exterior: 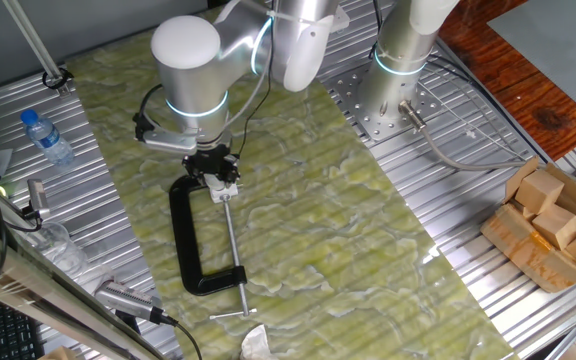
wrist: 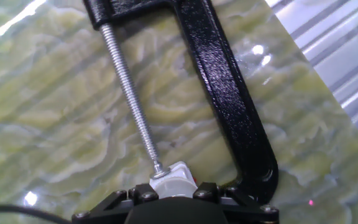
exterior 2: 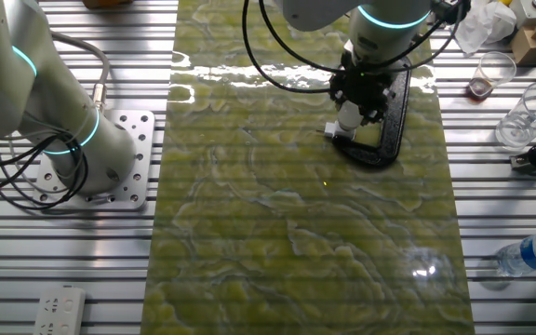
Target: Install the light bulb by rotating it
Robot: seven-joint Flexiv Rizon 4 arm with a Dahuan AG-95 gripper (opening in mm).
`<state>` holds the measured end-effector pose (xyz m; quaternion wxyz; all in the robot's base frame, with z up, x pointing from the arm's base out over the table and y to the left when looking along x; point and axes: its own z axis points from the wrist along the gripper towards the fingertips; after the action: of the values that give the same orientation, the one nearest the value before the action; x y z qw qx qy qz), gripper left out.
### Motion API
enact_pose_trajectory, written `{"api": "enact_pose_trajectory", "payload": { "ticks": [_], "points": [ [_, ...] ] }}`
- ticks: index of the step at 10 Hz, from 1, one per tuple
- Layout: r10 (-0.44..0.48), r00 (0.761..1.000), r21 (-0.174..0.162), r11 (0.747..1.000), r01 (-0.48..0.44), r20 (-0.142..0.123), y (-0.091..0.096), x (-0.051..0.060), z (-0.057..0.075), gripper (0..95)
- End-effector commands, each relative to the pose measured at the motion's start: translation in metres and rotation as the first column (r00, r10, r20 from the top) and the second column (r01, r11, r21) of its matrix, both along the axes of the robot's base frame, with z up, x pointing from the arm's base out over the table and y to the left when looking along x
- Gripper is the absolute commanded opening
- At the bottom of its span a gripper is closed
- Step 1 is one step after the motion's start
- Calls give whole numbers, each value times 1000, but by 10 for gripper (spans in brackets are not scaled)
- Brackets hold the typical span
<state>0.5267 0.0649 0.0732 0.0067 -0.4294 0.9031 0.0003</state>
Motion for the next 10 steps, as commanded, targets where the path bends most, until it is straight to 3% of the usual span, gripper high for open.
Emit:
{"api": "enact_pose_trajectory", "payload": {
  "ticks": [1, 4, 7, 9, 10],
  "points": [
    [-142, 990, -1, 990, 142, -4, 0, 0, -1, 0],
    [-302, 953, -7, 953, 302, -13, -1, 0, -1, 0],
    [-400, 916, -17, 916, 400, -9, -1, 0, -1, 0],
    [-513, 858, -53, 857, 513, 14, -1, 0, -1, 0],
    [-559, 829, -54, 828, 559, 15, -1, 0, -1, 0]
  ]
}}
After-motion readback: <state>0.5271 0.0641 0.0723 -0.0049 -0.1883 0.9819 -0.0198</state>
